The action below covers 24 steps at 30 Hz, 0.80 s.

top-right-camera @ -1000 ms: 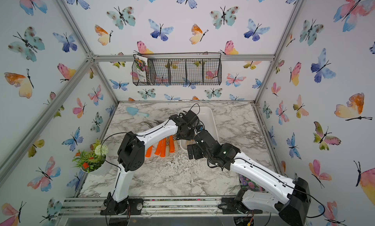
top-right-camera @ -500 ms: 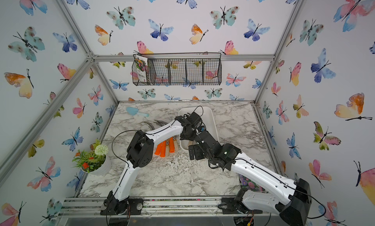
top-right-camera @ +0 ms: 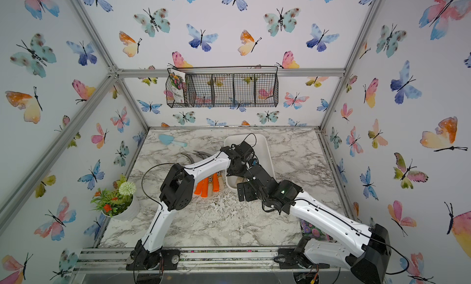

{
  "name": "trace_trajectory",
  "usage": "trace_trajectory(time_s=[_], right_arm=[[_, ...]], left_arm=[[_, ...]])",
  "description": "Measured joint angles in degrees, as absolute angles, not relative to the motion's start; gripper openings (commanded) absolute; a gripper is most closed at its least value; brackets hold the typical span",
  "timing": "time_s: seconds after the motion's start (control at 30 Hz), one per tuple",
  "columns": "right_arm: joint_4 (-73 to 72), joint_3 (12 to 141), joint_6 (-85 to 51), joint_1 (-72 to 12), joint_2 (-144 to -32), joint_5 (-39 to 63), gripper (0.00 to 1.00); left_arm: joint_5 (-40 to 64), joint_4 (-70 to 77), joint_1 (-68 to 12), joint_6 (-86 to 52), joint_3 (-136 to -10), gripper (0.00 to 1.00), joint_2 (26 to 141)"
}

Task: Put small sickles into storage boxes
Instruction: Place the sickle in the storage box.

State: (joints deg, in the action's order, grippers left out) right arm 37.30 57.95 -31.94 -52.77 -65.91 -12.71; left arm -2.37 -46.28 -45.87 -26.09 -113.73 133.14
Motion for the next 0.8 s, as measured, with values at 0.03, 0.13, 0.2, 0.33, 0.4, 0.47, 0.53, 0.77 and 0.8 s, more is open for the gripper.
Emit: trace_trajectory(time_s=[0.03,0.13,0.2,0.33,0.4,0.47,0.53,0.77,0.8], right_arm=[[37.3,58.0,-31.9,-52.8,-65.9,-12.7,0.98],[37.3,58.0,-31.9,-52.6,-65.9,-12.7,0.98],[37.3,58.0,-31.9,-52.5,-65.9,-12.7,0.98],[37.3,58.0,-31.9,-52.5,-65.9,-12.9,0.98],[37.3,58.0,-31.9,-52.5,-65.9,-12.9,0.98],[37.3,58.0,-31.9,-52.5,-65.9,-12.9,0.99],[37.3,58.1,-31.8,-52.5,-65.9,-12.9,0.98],[37.3,58.9,-30.8,-52.5,-65.9,-12.9,0.98],[37.3,59.0,-30.7,-52.5,-65.9,-12.9,0.98]], left_arm=[[-2.4,-46.3,-45.9,-26.1,-113.7,0.51,133.1],[-2.3,-46.2,-45.8,-26.0,-113.7,0.56,133.1],[-2.4,-46.3,-45.8,-25.9,-113.7,0.62,133.1],[-2.3,-46.3,-45.8,-25.9,-113.6,0.92,132.7],[-2.3,-46.3,-45.8,-26.0,-113.1,0.98,131.7],[-2.4,-46.2,-45.8,-26.2,-112.4,0.98,130.3],[-2.5,-46.3,-45.8,-26.4,-111.9,0.98,128.9],[-2.6,-46.4,-45.8,-27.6,-111.2,0.98,123.9],[-2.7,-46.4,-45.8,-27.7,-111.1,0.98,123.3]])
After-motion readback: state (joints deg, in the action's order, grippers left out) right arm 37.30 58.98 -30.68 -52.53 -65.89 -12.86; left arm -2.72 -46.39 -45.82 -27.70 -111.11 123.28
